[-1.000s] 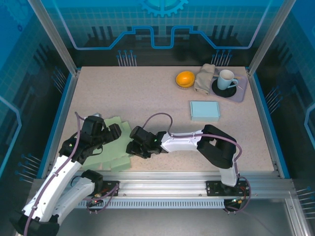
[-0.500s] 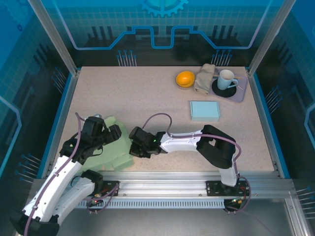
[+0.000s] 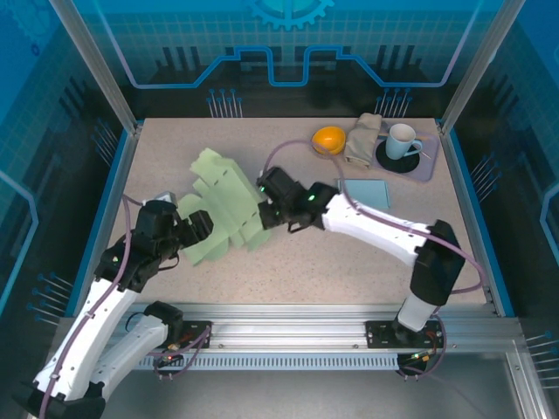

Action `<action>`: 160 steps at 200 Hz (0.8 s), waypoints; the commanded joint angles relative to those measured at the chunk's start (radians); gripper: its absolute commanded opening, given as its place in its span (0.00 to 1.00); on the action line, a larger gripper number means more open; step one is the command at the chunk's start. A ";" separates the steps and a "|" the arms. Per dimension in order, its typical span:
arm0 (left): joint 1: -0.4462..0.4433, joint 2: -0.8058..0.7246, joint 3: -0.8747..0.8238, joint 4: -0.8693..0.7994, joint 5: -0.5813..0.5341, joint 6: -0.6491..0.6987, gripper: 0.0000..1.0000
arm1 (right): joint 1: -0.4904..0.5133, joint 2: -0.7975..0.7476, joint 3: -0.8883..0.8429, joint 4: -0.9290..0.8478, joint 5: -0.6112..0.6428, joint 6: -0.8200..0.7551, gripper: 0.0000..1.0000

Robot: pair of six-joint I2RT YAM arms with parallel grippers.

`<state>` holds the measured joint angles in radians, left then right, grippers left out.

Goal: Fold the paper box

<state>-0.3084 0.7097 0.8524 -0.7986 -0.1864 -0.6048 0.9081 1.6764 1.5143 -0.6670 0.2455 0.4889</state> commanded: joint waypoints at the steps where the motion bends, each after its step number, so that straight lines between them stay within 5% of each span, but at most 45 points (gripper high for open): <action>1: 0.011 0.037 0.033 0.064 -0.010 0.069 0.84 | -0.050 -0.047 0.097 -0.273 0.146 -0.442 0.00; 32: 0.011 0.080 0.047 0.220 -0.110 0.232 0.83 | -0.077 -0.089 0.180 -0.374 0.228 -0.666 0.00; 85: 0.011 0.152 -0.013 0.532 0.165 0.449 0.82 | -0.151 -0.143 0.251 -0.446 0.123 -0.717 0.00; 110: 0.018 0.188 -0.036 0.577 0.210 0.589 0.82 | -0.176 -0.187 0.232 -0.444 0.044 -0.748 0.00; 141: 0.037 0.191 -0.041 0.585 0.434 0.659 0.80 | -0.182 -0.239 0.212 -0.434 -0.022 -0.784 0.00; 160: 0.039 0.187 -0.085 0.642 0.435 0.689 0.76 | -0.185 -0.263 0.200 -0.428 -0.051 -0.811 0.00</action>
<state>-0.2794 0.9081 0.8143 -0.2466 0.1318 -0.0170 0.7376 1.4517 1.7321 -1.0840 0.2703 -0.2497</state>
